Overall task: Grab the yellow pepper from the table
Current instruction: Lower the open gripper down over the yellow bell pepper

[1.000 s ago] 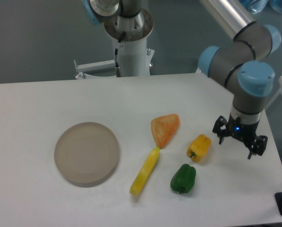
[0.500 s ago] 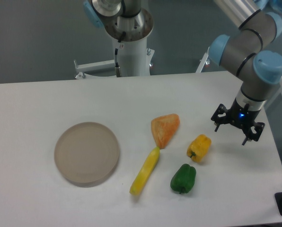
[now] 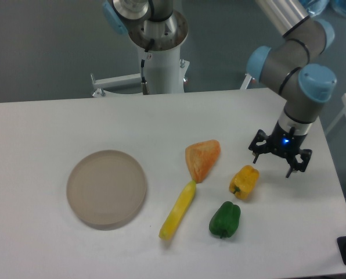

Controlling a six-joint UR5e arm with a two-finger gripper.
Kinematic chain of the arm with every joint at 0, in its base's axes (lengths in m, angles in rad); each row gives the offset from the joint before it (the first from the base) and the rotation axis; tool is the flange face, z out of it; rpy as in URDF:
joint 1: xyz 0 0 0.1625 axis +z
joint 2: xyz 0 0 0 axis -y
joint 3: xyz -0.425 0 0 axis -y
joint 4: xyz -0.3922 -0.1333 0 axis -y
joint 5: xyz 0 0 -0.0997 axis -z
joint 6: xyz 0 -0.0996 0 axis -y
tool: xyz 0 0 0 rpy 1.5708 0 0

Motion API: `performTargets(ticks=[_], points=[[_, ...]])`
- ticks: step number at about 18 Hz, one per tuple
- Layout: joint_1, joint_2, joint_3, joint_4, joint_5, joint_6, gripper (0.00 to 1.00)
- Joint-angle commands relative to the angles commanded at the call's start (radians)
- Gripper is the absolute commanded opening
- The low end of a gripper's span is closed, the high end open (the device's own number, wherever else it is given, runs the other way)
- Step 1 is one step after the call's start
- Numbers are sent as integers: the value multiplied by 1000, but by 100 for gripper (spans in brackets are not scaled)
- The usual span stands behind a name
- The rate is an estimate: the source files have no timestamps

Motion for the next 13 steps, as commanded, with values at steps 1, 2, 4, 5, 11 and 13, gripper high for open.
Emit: performTargets(ticks=[1,2,4,5,11,13], points=[[-6,0,-5,0,0,2,100],[-9,2,-9,0,0,3,100],[-11,9,-24,0,0,5,100],[-12,20,-37,0,0,2,100],[-29,26,-61,9,2,0,100],[-40,23,-67,31,2,0,100]])
